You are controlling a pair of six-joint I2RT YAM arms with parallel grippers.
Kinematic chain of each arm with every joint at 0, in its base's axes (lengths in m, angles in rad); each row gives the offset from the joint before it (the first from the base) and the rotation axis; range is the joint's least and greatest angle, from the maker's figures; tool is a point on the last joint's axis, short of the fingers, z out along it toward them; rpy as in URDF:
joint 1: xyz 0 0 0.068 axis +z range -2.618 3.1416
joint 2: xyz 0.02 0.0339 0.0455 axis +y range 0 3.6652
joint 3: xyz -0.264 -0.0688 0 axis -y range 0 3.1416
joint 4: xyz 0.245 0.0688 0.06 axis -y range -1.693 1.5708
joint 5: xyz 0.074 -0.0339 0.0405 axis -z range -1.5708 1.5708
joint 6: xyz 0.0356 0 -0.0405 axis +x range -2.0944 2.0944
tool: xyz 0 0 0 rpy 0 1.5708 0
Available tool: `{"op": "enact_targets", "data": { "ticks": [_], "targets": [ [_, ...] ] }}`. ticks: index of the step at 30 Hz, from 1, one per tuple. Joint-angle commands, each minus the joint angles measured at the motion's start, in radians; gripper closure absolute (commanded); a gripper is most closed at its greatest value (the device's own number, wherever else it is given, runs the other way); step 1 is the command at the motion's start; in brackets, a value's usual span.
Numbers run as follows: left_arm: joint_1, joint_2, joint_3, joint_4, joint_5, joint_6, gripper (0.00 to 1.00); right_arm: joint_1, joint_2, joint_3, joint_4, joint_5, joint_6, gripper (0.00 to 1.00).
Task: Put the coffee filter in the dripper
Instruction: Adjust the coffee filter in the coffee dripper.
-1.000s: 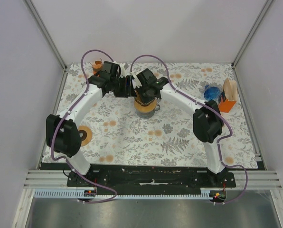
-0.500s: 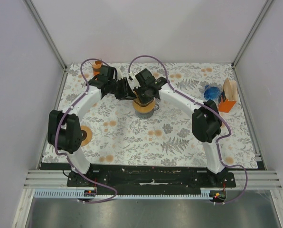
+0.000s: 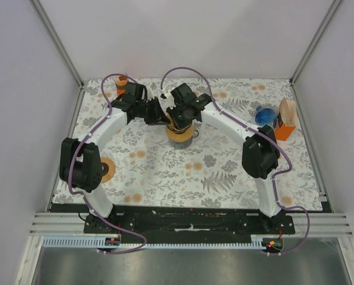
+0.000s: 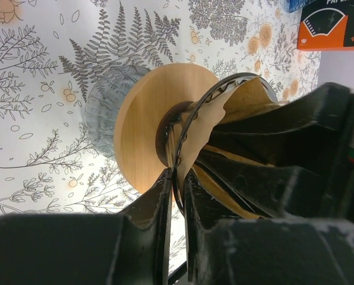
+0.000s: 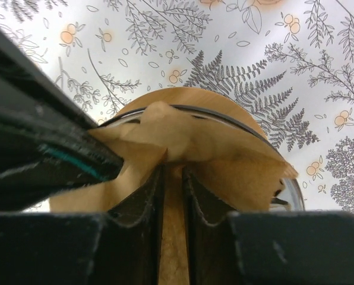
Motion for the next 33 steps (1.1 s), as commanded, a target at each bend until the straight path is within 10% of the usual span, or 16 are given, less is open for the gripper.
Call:
{"op": "enact_targets", "data": {
  "ticks": [1, 14, 25, 33],
  "targets": [
    [0.002, -0.040, -0.008, -0.015, -0.041, 0.020, 0.83, -0.030, -0.104, 0.036, 0.004, -0.099, -0.032, 0.74],
    [0.002, -0.050, 0.012, -0.025, -0.045, 0.041, 0.84, -0.113, -0.260, -0.085, 0.180, -0.368, -0.044, 0.65],
    [0.001, -0.058, 0.003, -0.020, -0.044, 0.044, 0.84, -0.116, -0.228, -0.110, 0.242, -0.072, -0.121, 0.19],
    [-0.002, -0.050, -0.002, -0.012, -0.039, 0.044, 0.83, -0.116, -0.113, -0.069, 0.234, -0.170, -0.121, 0.28]
  ]
}}
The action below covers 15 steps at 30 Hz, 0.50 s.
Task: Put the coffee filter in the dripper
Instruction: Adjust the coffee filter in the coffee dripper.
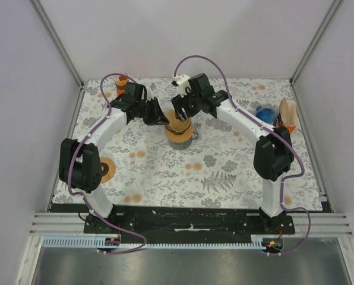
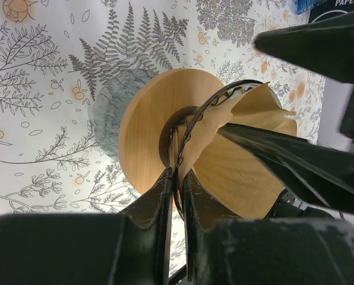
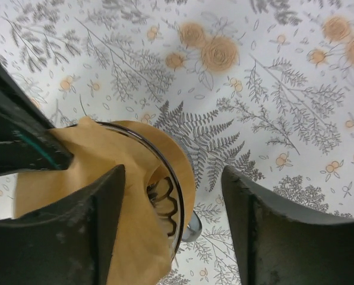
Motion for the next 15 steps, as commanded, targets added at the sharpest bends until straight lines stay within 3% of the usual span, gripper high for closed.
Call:
{"op": "enact_targets", "data": {
  "ticks": [1, 8, 15],
  "targets": [
    [-0.002, -0.042, -0.002, 0.001, -0.011, 0.039, 0.84, 0.003, 0.041, 0.062, -0.007, -0.030, -0.016, 0.33],
    [-0.002, -0.045, -0.002, 0.003, -0.017, 0.042, 0.84, 0.000, 0.047, 0.025, 0.016, -0.036, -0.036, 0.72],
    [-0.002, -0.047, -0.007, 0.003, -0.020, 0.046, 0.84, -0.006, 0.044, -0.011, 0.031, -0.038, -0.046, 0.92]
  ]
}}
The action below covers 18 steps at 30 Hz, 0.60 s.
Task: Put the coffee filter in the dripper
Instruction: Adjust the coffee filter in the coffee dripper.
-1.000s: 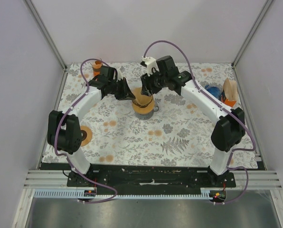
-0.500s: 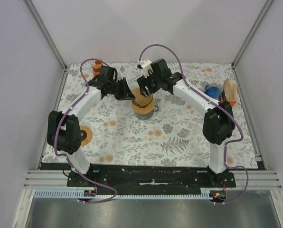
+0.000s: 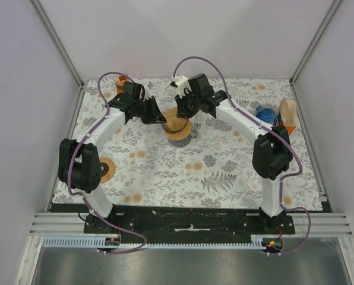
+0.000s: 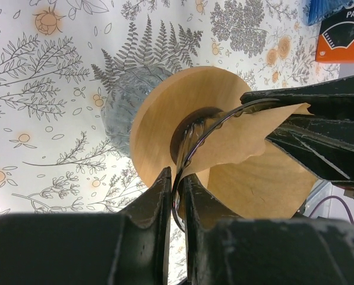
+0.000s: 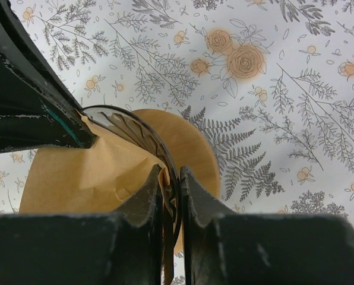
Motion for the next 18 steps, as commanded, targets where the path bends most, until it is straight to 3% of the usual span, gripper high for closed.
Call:
{"op": "enact_targets", "data": {
  "ticks": [1, 4, 7, 14, 18],
  "targets": [
    [-0.013, -0.046, -0.006, 0.003, 0.016, 0.028, 0.84, -0.006, -0.005, -0.018, 0.030, 0.049, -0.048, 0.92],
    [-0.013, -0.047, -0.003, 0.001, 0.016, 0.031, 0.83, -0.014, -0.001, -0.021, 0.032, 0.038, -0.046, 0.87],
    [-0.013, -0.050, 0.001, 0.000, 0.016, 0.036, 0.82, -0.021, 0.000, -0.023, 0.032, 0.021, -0.039, 0.70],
    [-0.013, -0.046, 0.052, -0.018, 0.029, 0.082, 0.54, -0.035, 0.006, -0.032, 0.029, 0.001, -0.028, 0.54],
    [-0.013, -0.044, 0.098, -0.048, 0.014, 0.125, 0.45, -0.037, -0.004, -0.032, 0.027, -0.010, -0.032, 0.42]
  ]
}}
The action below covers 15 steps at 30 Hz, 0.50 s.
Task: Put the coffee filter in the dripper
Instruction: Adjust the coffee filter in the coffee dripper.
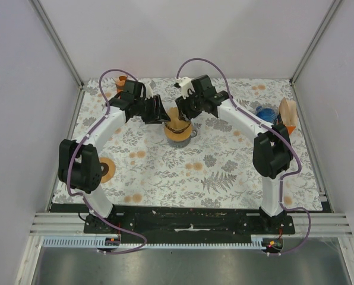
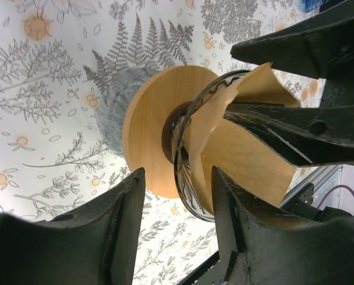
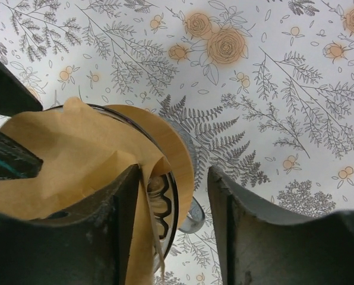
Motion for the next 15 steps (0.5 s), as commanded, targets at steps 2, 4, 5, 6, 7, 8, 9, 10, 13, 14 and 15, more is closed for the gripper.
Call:
{"op": "enact_targets", "data": {
  "ticks": [2, 4, 5, 6, 7, 8, 9, 10, 13, 14, 15],
  "targets": [
    [-0.002, -0.047, 0.087, -0.027, -0.003, 0.085, 0.41, -0.003, -0.018, 0.001, 0.013, -0.013, -0.014, 0.36],
    [-0.002, -0.052, 0.089, -0.031, -0.003, 0.095, 0.38, -0.004, -0.029, 0.010, 0.008, -0.020, -0.022, 0.31],
    [-0.002, -0.055, 0.093, -0.034, -0.003, 0.099, 0.36, -0.004, -0.035, 0.013, 0.006, -0.021, -0.026, 0.29],
    [-0.002, -0.059, 0.097, -0.037, -0.003, 0.105, 0.36, -0.004, -0.042, 0.014, 0.006, -0.024, -0.031, 0.28],
    [-0.002, -0.059, 0.104, -0.039, -0.003, 0.111, 0.35, -0.006, -0.050, 0.017, 0.005, -0.026, -0.036, 0.27],
    [-0.002, -0.062, 0.112, -0.044, -0.001, 0.118, 0.35, -0.006, -0.056, 0.018, 0.003, -0.027, -0.039, 0.25],
    [-0.002, -0.064, 0.115, -0.050, -0.006, 0.122, 0.34, -0.007, -0.062, 0.019, 0.002, -0.030, -0.042, 0.24],
    [0.000, -0.064, 0.118, -0.053, -0.006, 0.124, 0.34, -0.007, -0.067, 0.021, 0.000, -0.038, -0.045, 0.24],
    [-0.002, -0.065, 0.123, -0.056, -0.010, 0.128, 0.34, -0.012, -0.073, 0.034, -0.015, -0.041, -0.045, 0.23],
    [-0.002, -0.069, 0.126, -0.057, -0.012, 0.131, 0.34, -0.012, -0.078, 0.037, -0.017, -0.043, -0.046, 0.23],
    [-0.002, -0.069, 0.127, -0.059, -0.013, 0.134, 0.34, -0.012, -0.081, 0.040, -0.020, -0.043, -0.048, 0.23]
  ]
}}
